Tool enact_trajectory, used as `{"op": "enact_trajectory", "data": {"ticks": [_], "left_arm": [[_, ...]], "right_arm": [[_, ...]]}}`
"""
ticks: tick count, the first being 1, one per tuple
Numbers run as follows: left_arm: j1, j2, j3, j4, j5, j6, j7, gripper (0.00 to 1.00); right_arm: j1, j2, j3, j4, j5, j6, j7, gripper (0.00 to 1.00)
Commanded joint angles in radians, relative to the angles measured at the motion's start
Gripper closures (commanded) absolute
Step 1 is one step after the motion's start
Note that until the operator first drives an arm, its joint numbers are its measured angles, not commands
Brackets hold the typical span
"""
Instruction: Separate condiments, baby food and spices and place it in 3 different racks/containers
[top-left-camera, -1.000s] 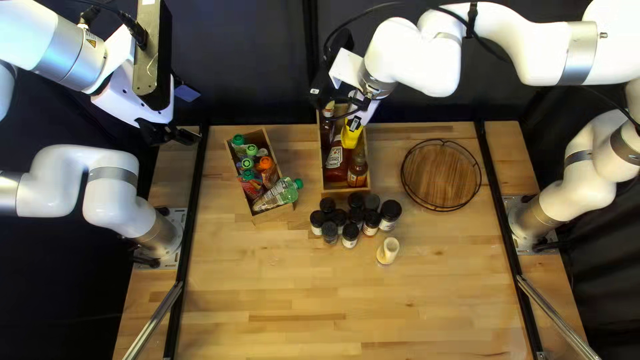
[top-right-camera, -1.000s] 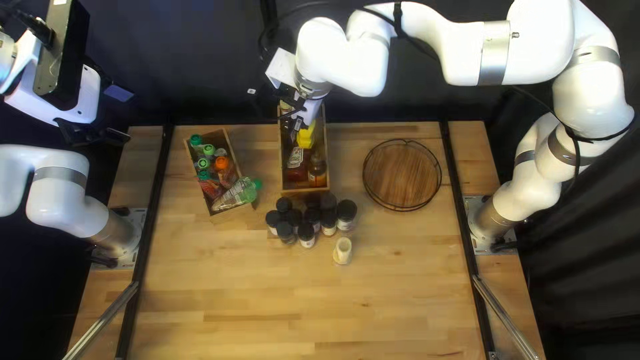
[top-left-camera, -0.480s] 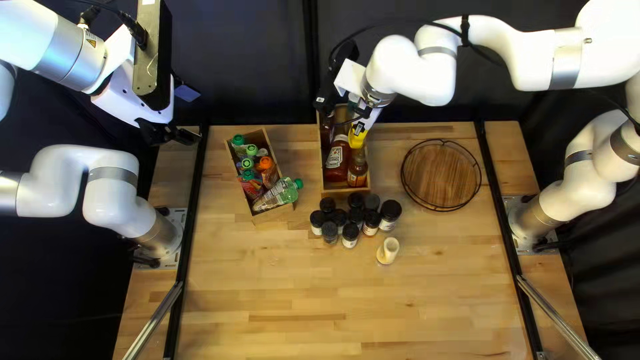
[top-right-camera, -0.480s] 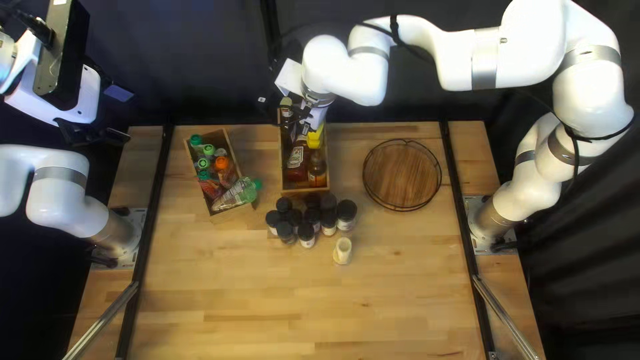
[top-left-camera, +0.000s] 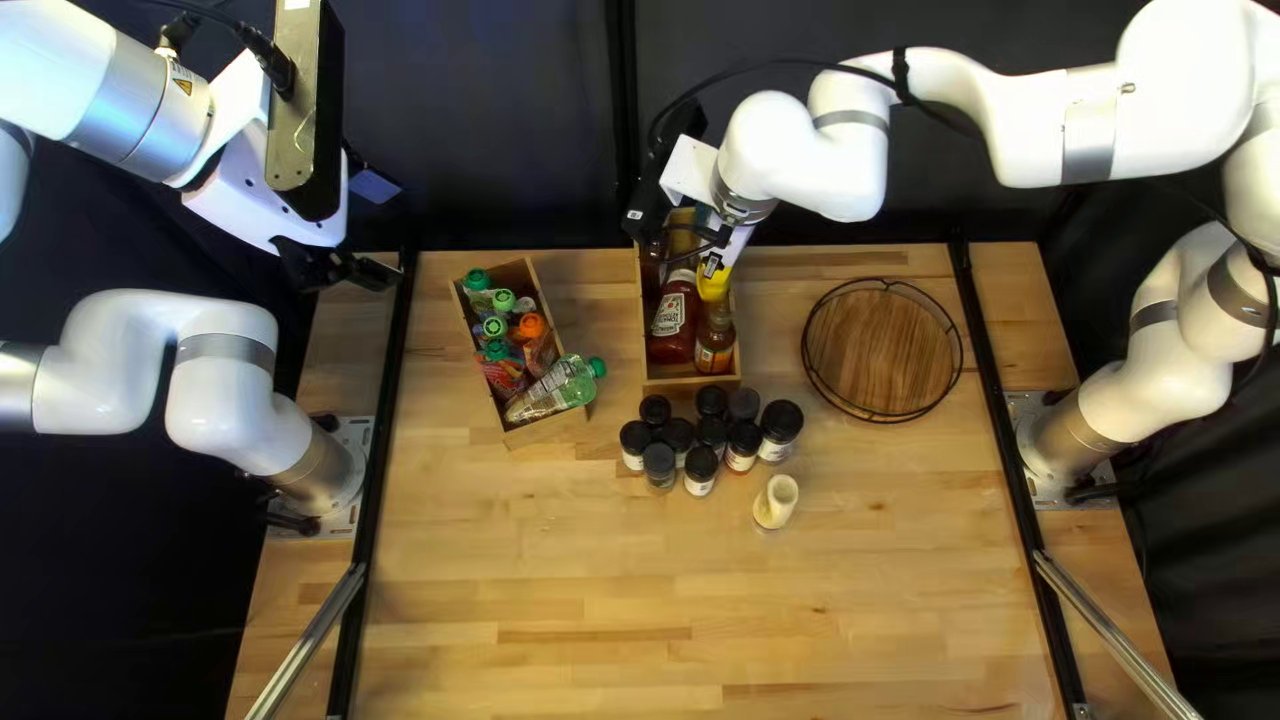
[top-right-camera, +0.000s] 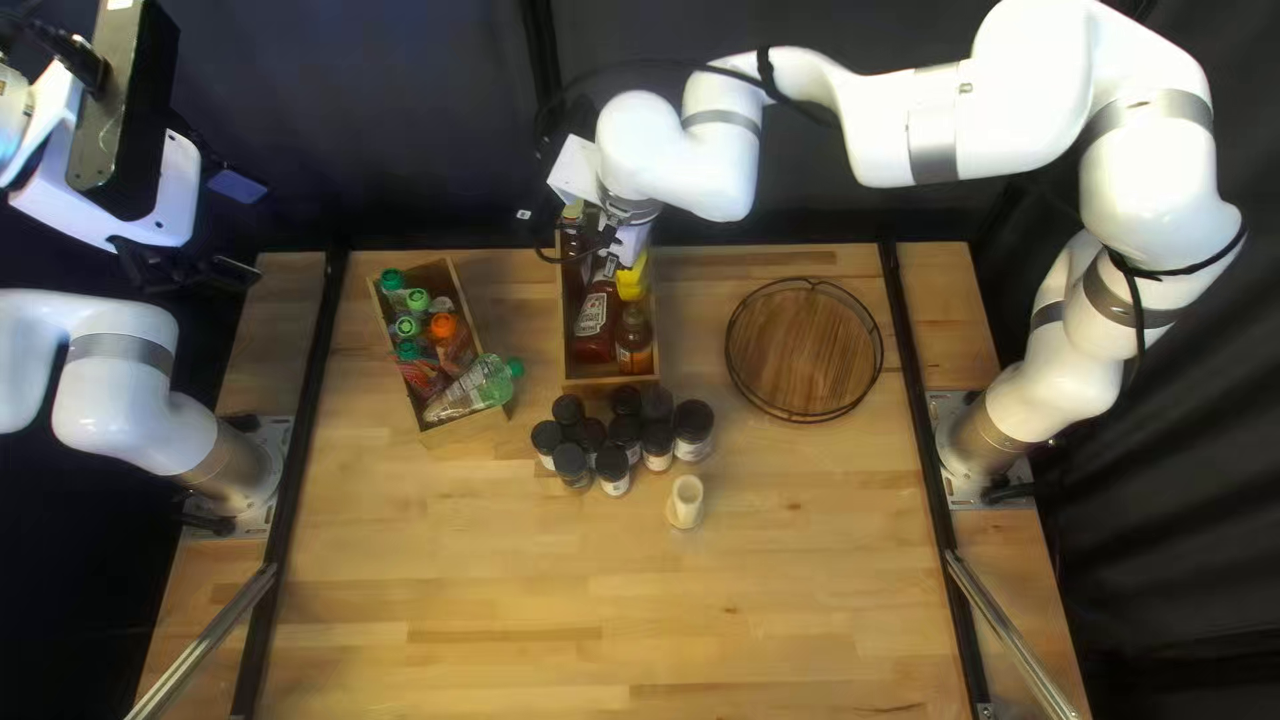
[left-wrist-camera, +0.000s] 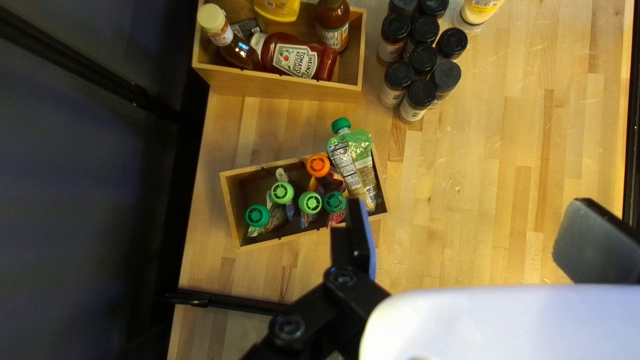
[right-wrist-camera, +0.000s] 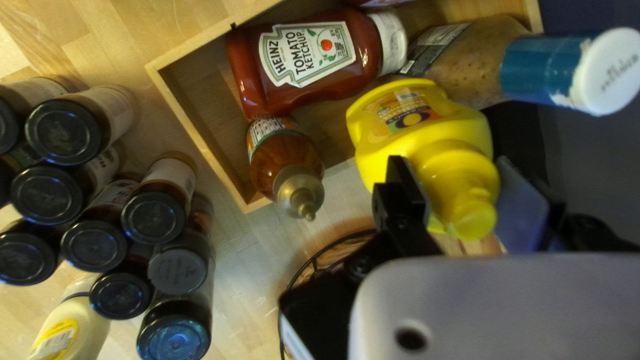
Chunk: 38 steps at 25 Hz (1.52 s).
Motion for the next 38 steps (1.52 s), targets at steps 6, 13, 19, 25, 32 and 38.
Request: {"op": "enact_trajectory", "data": {"ticks": [6, 13, 19, 25, 32, 38], "left_arm": [[0.000, 0.000, 0.000, 0.000, 0.000, 0.000, 0.000, 0.00], [0.000, 0.000, 0.000, 0.000, 0.000, 0.000, 0.000, 0.00], [0.000, 0.000, 0.000, 0.000, 0.000, 0.000, 0.000, 0.00], [0.000, 0.000, 0.000, 0.000, 0.000, 0.000, 0.000, 0.00], [0.000, 0.000, 0.000, 0.000, 0.000, 0.000, 0.000, 0.00], [0.000, 0.000, 0.000, 0.000, 0.000, 0.000, 0.000, 0.00]], "right_arm": [[-0.013, -0.030, 0.009, 0.052, 0.063, 0.042, -0.085, 0.07], [-0.019, -0.014, 0.012, 0.048, 0.089, 0.049, -0.111, 0.00], [-0.033, 0.089, 0.014, -0.019, 0.172, 0.038, -0.164, 0.00], [0.010, 0.268, 0.044, -0.162, 0.346, 0.019, -0.231, 0.00], [0.112, 0.376, 0.159, -0.303, 0.406, -0.015, -0.109, 0.00], [0.164, 0.428, 0.299, -0.408, 0.380, -0.112, 0.197, 0.00]]}}
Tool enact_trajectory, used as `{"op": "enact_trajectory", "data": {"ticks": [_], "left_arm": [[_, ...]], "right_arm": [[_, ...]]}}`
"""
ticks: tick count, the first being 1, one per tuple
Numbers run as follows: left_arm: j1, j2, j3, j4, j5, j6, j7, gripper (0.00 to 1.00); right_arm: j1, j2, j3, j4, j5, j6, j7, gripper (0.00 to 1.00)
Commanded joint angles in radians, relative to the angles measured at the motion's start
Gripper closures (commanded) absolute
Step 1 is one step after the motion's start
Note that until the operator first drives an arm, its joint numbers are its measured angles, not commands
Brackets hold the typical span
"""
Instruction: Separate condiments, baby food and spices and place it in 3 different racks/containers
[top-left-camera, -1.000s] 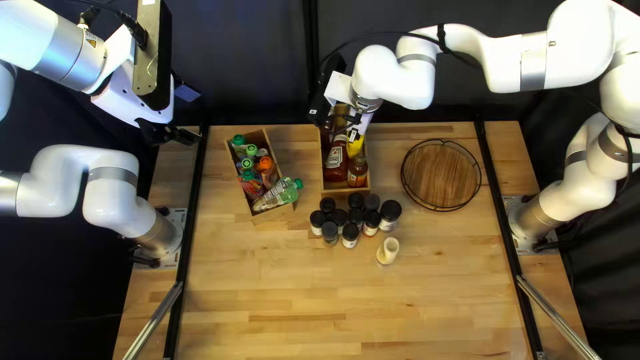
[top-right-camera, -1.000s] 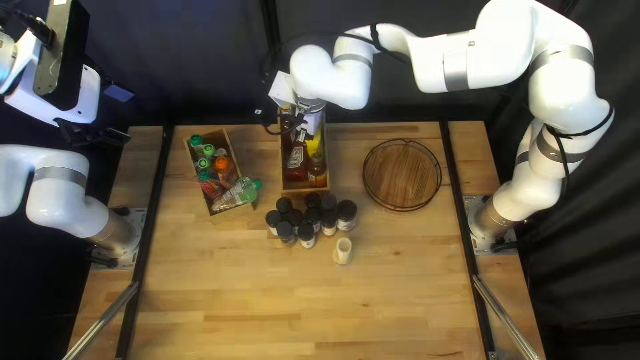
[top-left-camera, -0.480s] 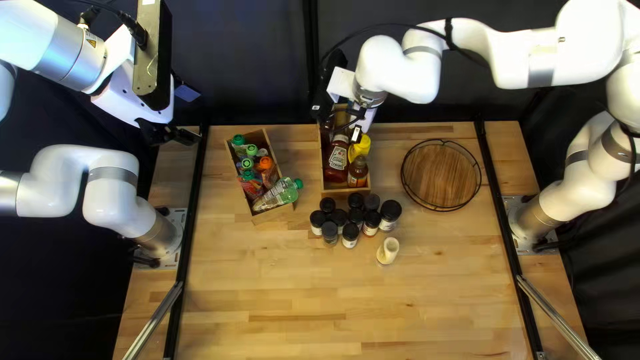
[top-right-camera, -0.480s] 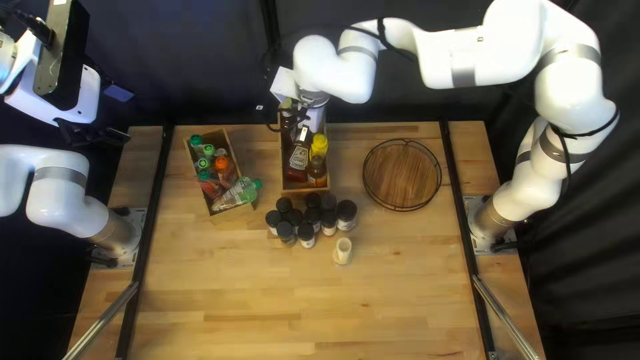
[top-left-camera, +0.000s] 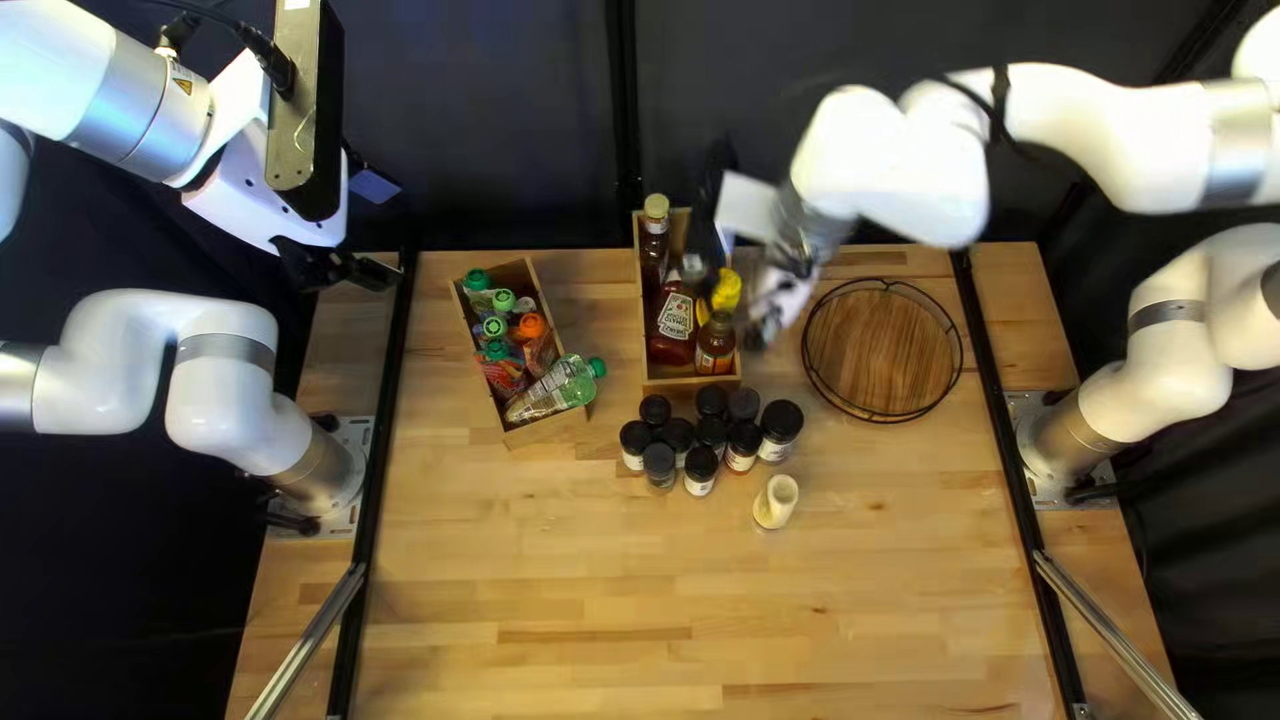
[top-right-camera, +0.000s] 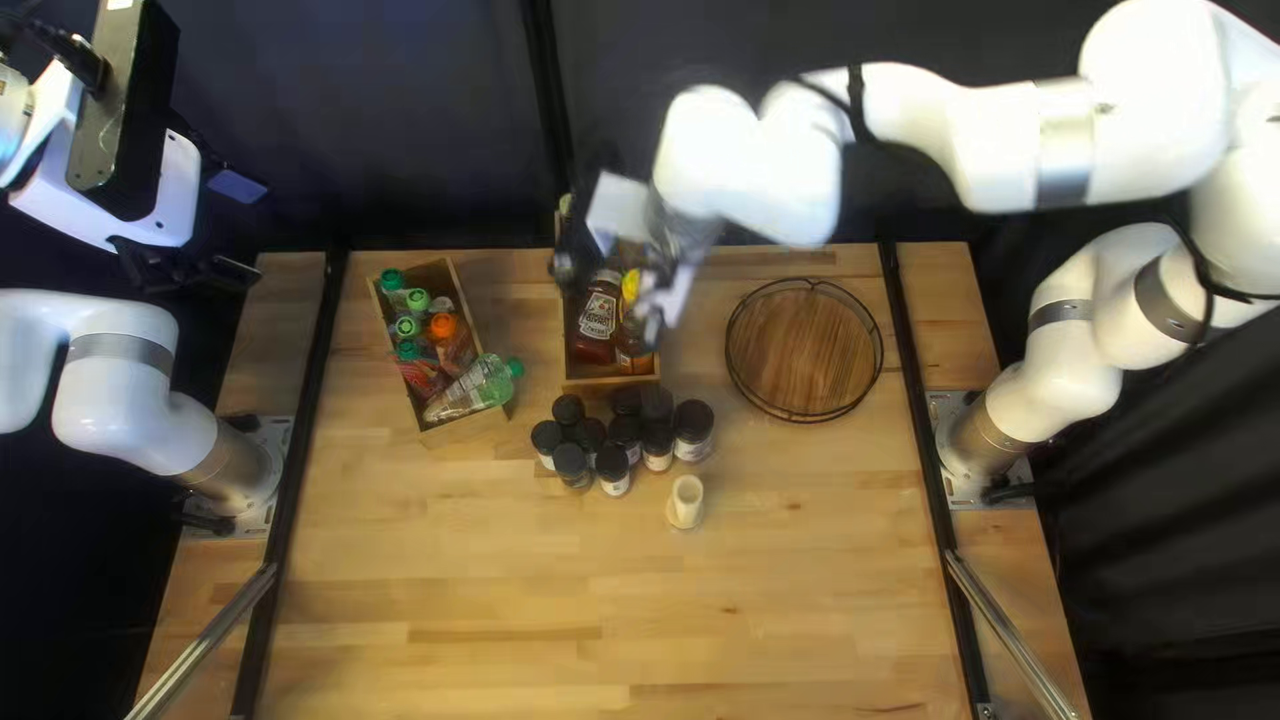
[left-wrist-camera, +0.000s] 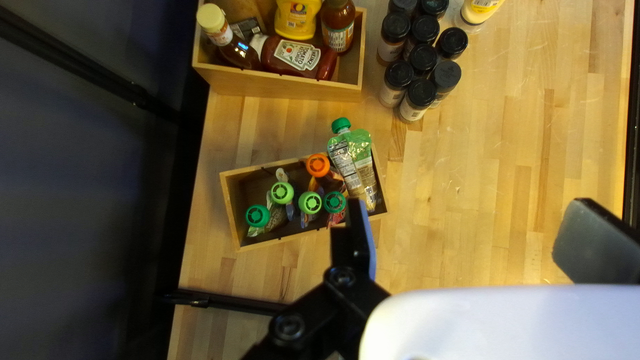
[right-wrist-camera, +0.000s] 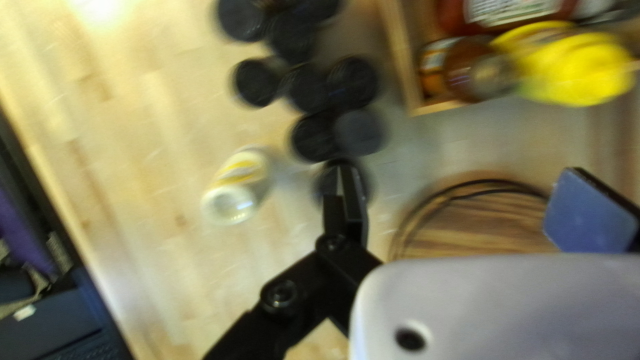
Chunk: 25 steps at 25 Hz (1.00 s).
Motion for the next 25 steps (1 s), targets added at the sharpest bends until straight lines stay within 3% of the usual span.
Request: {"op": "enact_trajectory", "data": {"ticks": [1, 7, 13, 20, 25], "left_arm": [[0.000, 0.000, 0.000, 0.000, 0.000, 0.000, 0.000, 0.00], [0.000, 0.000, 0.000, 0.000, 0.000, 0.000, 0.000, 0.00], [0.000, 0.000, 0.000, 0.000, 0.000, 0.000, 0.000, 0.00], [0.000, 0.000, 0.000, 0.000, 0.000, 0.000, 0.000, 0.00], [0.000, 0.000, 0.000, 0.000, 0.000, 0.000, 0.000, 0.00]], "right_arm": [[0.034, 0.019, 0.109, -0.083, -0.029, -0.101, 0.244, 0.00], [0.021, -0.086, 0.215, -0.106, -0.169, -0.148, 0.644, 0.00], [0.037, -0.240, 0.254, -0.032, -0.342, -0.062, 1.047, 0.00], [0.063, -0.381, 0.233, 0.066, -0.434, 0.035, 1.206, 0.00], [0.065, -0.407, 0.225, 0.048, -0.449, 0.017, 1.253, 0.02]]}}
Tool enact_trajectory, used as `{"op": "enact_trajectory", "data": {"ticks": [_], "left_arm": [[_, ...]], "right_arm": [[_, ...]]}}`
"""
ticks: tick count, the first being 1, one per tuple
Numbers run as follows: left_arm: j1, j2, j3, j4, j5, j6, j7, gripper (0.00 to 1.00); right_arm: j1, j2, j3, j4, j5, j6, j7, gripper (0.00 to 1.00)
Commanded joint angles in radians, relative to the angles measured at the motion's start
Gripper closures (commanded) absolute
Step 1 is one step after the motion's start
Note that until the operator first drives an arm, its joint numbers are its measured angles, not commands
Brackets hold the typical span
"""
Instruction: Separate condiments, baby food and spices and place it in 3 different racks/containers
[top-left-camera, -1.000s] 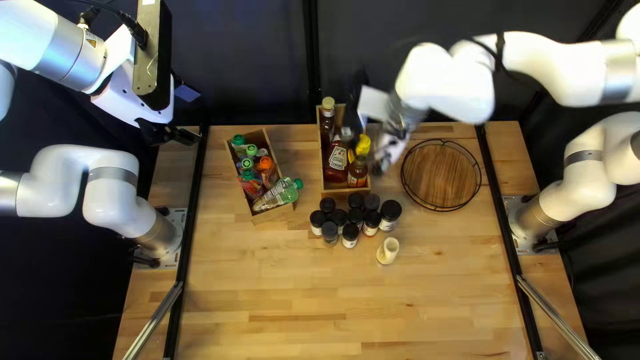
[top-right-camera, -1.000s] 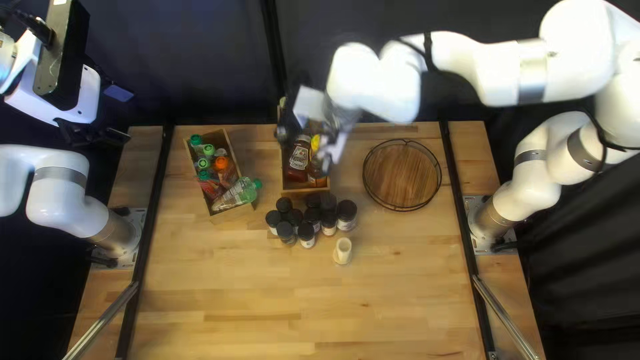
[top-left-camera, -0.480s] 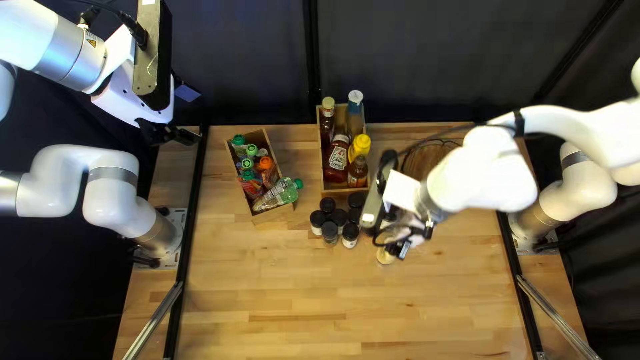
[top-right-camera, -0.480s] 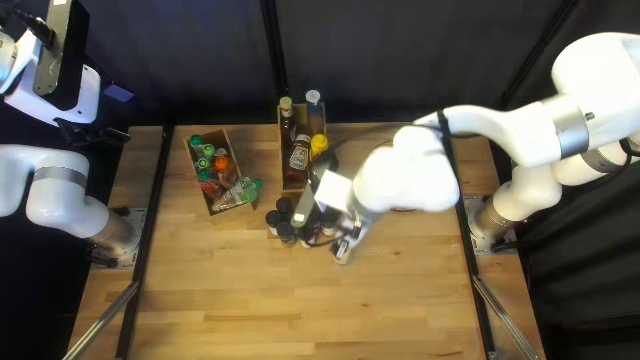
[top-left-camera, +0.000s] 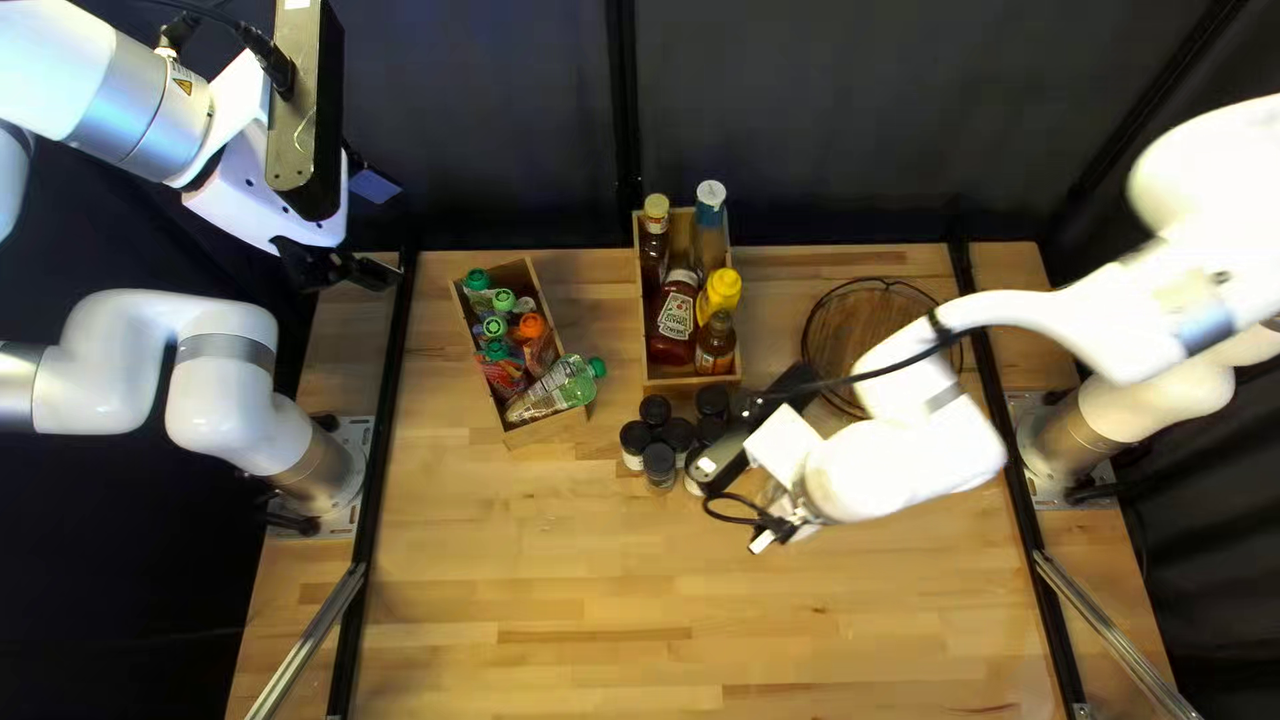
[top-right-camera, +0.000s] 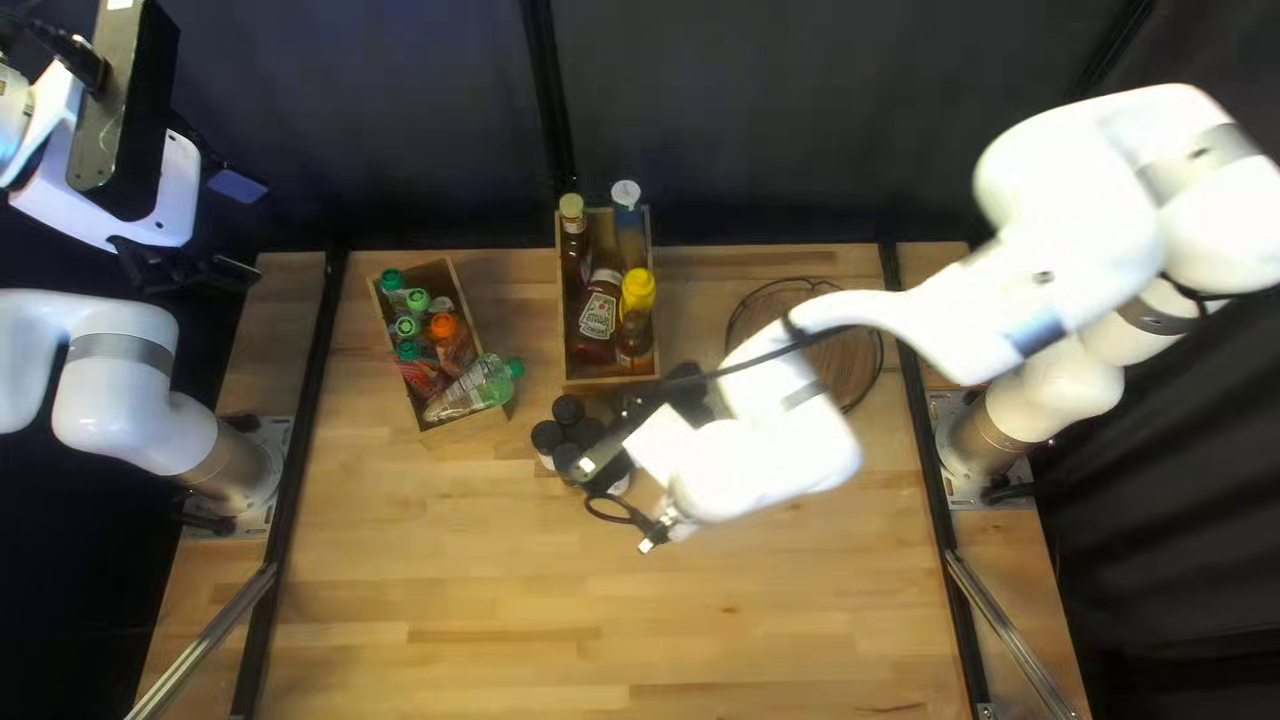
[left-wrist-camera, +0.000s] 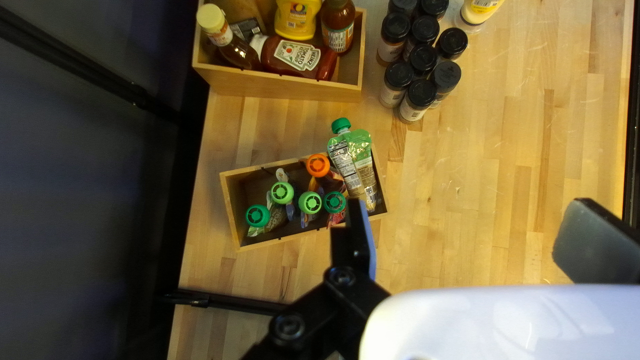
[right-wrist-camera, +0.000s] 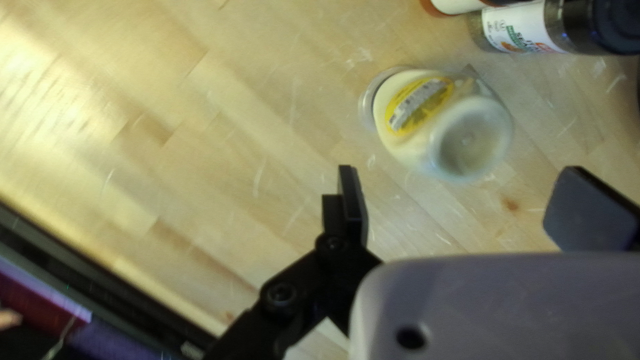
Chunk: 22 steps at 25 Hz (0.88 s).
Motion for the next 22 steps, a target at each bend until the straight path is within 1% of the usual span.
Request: {"op": "enact_trajectory", "data": {"ticks": [1, 2, 3, 4, 5, 9, 15, 19, 22], "left_arm": [[0.000, 0.000, 0.000, 0.000, 0.000, 0.000, 0.000, 0.00], [0.000, 0.000, 0.000, 0.000, 0.000, 0.000, 0.000, 0.00], [0.000, 0.000, 0.000, 0.000, 0.000, 0.000, 0.000, 0.00], [0.000, 0.000, 0.000, 0.000, 0.000, 0.000, 0.000, 0.00], [0.000, 0.000, 0.000, 0.000, 0.000, 0.000, 0.000, 0.00], [0.000, 0.000, 0.000, 0.000, 0.000, 0.000, 0.000, 0.00], [0.000, 0.000, 0.000, 0.000, 0.000, 0.000, 0.000, 0.00], [0.000, 0.000, 0.000, 0.000, 0.000, 0.000, 0.000, 0.00], [0.000, 0.000, 0.000, 0.000, 0.000, 0.000, 0.000, 0.00]], "right_arm": [[-0.001, -0.019, -0.007, -0.014, -0.008, -0.022, 0.023, 0.09], [-0.004, -0.018, -0.008, -0.021, -0.007, -0.034, 0.021, 0.12], [-0.006, -0.016, -0.009, -0.026, -0.005, -0.042, 0.019, 0.37], [-0.008, -0.015, -0.009, -0.029, -0.005, -0.047, 0.017, 0.87], [-0.010, -0.010, -0.009, -0.035, -0.003, -0.055, 0.014, 0.96], [-0.005, 0.014, -0.002, -0.037, 0.002, -0.043, 0.011, 0.99], [0.014, 0.080, 0.023, -0.017, 0.031, 0.035, -0.007, 1.00], [0.022, 0.138, 0.032, 0.025, 0.063, 0.102, -0.072, 1.00], [0.018, 0.183, 0.022, 0.083, 0.091, 0.156, -0.183, 1.00]]}}
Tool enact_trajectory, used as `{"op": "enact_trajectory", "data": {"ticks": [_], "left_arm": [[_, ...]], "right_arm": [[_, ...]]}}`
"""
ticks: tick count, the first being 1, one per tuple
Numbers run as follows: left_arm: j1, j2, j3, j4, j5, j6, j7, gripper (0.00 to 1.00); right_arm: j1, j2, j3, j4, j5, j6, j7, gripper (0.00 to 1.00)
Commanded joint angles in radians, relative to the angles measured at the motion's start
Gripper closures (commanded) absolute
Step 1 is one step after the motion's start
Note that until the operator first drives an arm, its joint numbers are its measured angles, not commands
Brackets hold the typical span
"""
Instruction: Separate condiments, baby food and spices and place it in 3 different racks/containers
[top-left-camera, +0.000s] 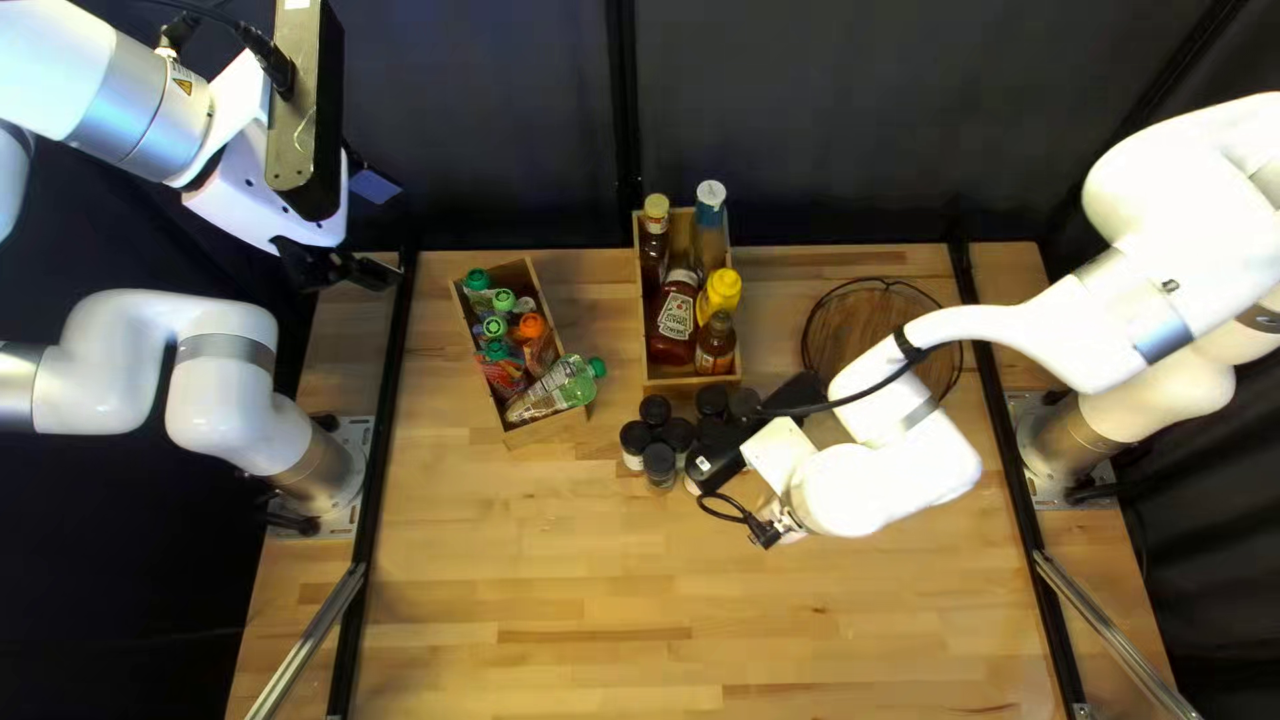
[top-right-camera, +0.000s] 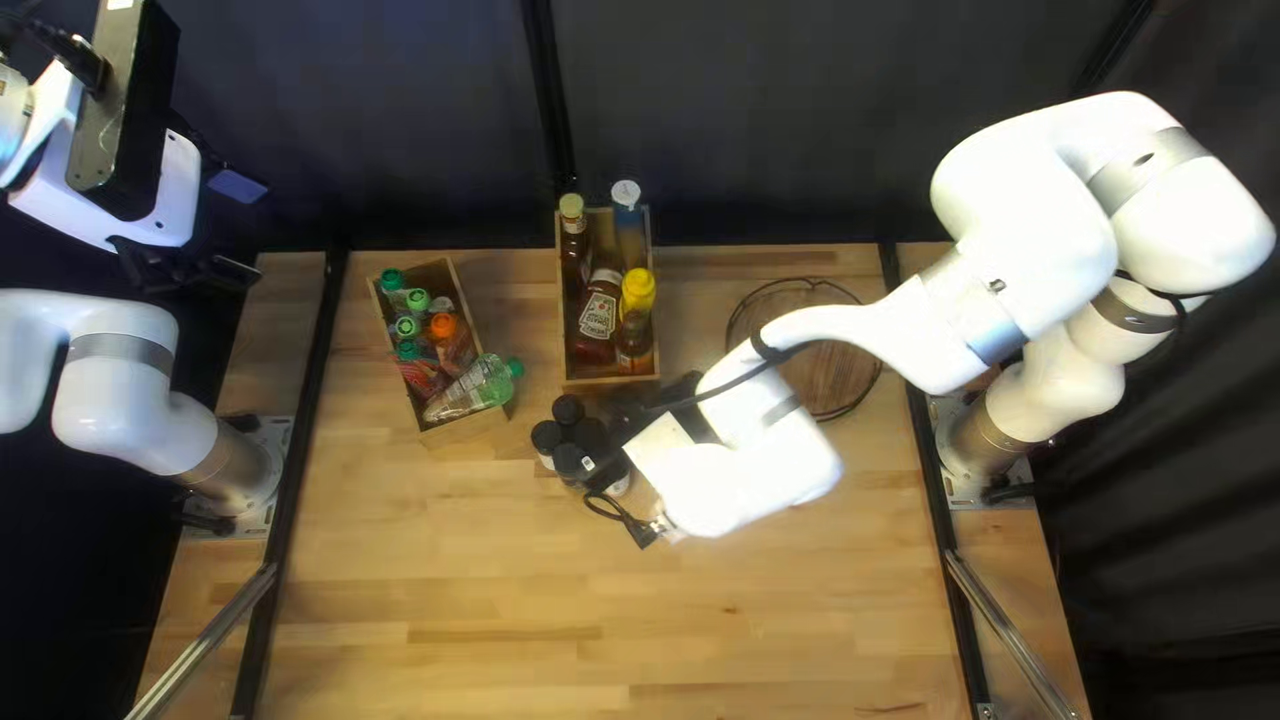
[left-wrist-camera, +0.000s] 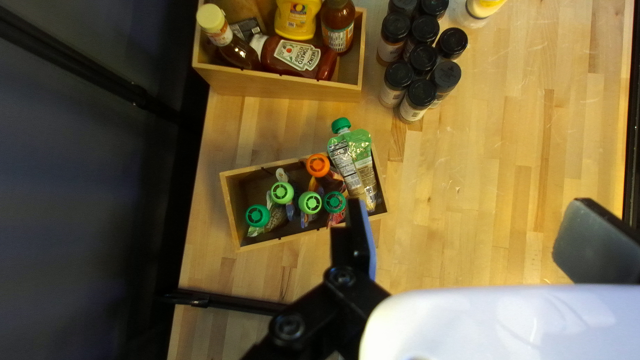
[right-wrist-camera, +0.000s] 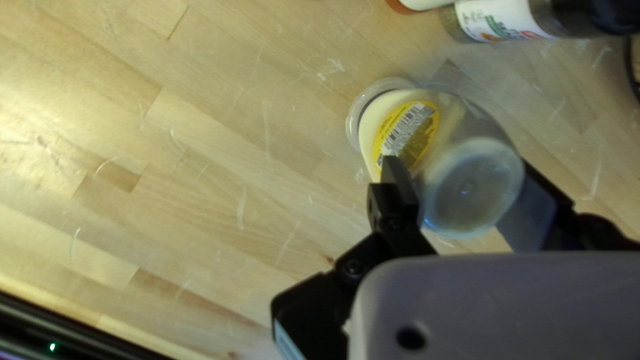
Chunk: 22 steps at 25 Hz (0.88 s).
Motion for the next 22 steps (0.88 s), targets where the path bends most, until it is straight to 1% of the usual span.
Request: {"op": "enact_trajectory", "data": {"ticks": [1, 4, 7, 11, 12, 13, 15, 20, 22], "left_arm": [[0.000, 0.000, 0.000, 0.000, 0.000, 0.000, 0.000, 0.00], [0.000, 0.000, 0.000, 0.000, 0.000, 0.000, 0.000, 0.00], [0.000, 0.000, 0.000, 0.000, 0.000, 0.000, 0.000, 0.00], [0.000, 0.000, 0.000, 0.000, 0.000, 0.000, 0.000, 0.00], [0.000, 0.000, 0.000, 0.000, 0.000, 0.000, 0.000, 0.00], [0.000, 0.000, 0.000, 0.000, 0.000, 0.000, 0.000, 0.00], [0.000, 0.000, 0.000, 0.000, 0.000, 0.000, 0.000, 0.00], [0.000, 0.000, 0.000, 0.000, 0.000, 0.000, 0.000, 0.00], [0.000, 0.000, 0.000, 0.000, 0.000, 0.000, 0.000, 0.00]], "right_arm": [[-0.007, 0.061, -0.016, 0.078, 0.040, 0.073, -0.152, 1.00], [-0.026, 0.072, -0.043, 0.138, 0.054, 0.105, -0.276, 1.00], [-0.056, 0.053, -0.080, 0.206, 0.068, 0.121, -0.408, 1.00], [-0.126, 0.000, -0.149, 0.311, 0.126, 0.119, -0.658, 1.00], [-0.138, -0.009, -0.159, 0.327, 0.137, 0.119, -0.695, 1.00], [-0.164, -0.036, -0.179, 0.372, 0.159, 0.125, -0.775, 1.00], [-0.201, -0.072, -0.203, 0.424, 0.199, 0.127, -0.890, 1.00], [-0.280, -0.172, -0.238, 0.548, 0.259, 0.135, -1.116, 1.00], [-0.304, -0.207, -0.244, 0.582, 0.275, 0.131, -1.179, 1.00]]}}
